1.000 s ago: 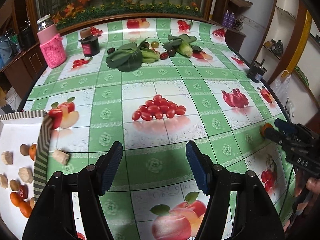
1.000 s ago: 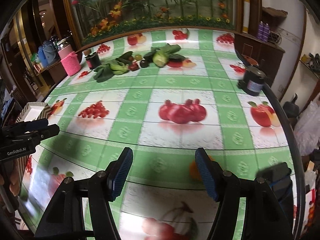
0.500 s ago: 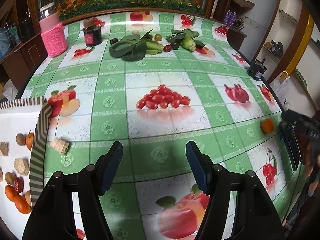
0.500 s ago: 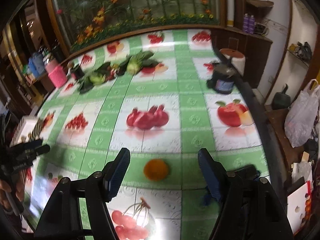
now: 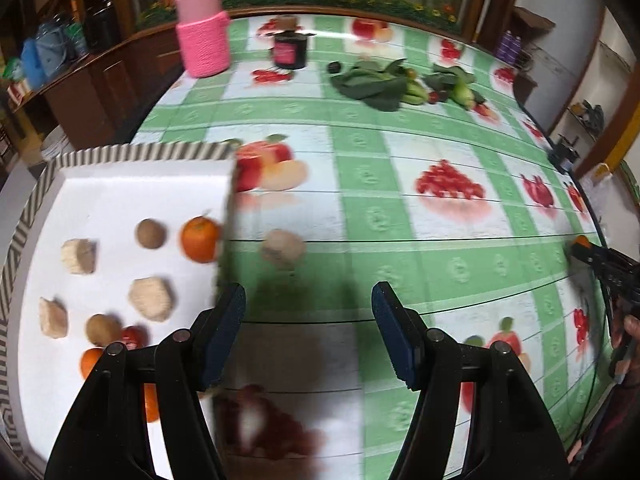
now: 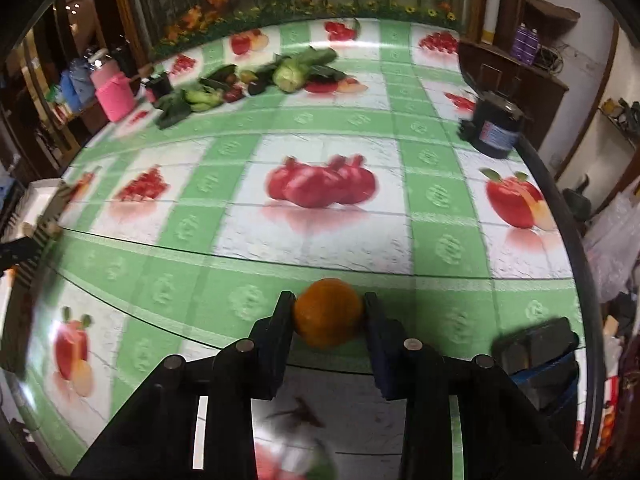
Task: Organize fruits
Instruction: 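Grasp a tan cake cube with the left tool while the right tool grasps an orange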
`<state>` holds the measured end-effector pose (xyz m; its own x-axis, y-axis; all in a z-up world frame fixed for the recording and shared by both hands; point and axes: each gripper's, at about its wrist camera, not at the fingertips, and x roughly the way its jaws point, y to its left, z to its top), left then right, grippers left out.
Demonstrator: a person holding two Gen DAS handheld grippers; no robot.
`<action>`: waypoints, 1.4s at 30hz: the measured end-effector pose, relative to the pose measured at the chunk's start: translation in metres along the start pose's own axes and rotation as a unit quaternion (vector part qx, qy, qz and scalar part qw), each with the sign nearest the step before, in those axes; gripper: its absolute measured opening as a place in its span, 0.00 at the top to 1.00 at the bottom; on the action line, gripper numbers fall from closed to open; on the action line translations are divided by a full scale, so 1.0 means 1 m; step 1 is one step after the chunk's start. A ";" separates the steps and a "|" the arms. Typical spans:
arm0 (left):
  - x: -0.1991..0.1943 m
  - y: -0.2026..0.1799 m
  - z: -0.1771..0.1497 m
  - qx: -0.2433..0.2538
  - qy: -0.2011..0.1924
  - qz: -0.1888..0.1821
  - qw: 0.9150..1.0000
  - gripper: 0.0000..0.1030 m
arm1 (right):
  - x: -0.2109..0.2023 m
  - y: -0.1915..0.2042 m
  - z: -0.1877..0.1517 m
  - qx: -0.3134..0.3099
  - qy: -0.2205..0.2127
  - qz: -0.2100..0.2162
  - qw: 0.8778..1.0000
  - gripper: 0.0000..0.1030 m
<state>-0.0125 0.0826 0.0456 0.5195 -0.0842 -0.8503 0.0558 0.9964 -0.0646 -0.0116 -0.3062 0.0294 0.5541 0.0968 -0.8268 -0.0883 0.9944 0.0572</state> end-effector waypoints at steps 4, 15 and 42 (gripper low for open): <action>0.003 0.002 0.005 0.000 -0.001 -0.005 1.000 0.37 | -0.006 0.025 0.009 -0.017 -0.014 0.029 0.999 0.66; 0.028 -0.023 0.022 0.050 -0.003 0.032 0.998 0.37 | 0.000 0.086 0.021 -0.054 -0.020 0.091 0.994 0.66; 0.055 -0.054 0.029 0.090 0.020 -0.007 0.996 0.60 | 0.009 0.106 0.024 -0.067 -0.012 0.112 0.991 0.66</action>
<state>0.0377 0.0242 0.0175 0.4838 -0.0946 -0.8701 0.2167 0.9761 0.0143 0.0045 -0.1990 0.0413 0.5281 0.3180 -0.7874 -0.3204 0.9333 0.1620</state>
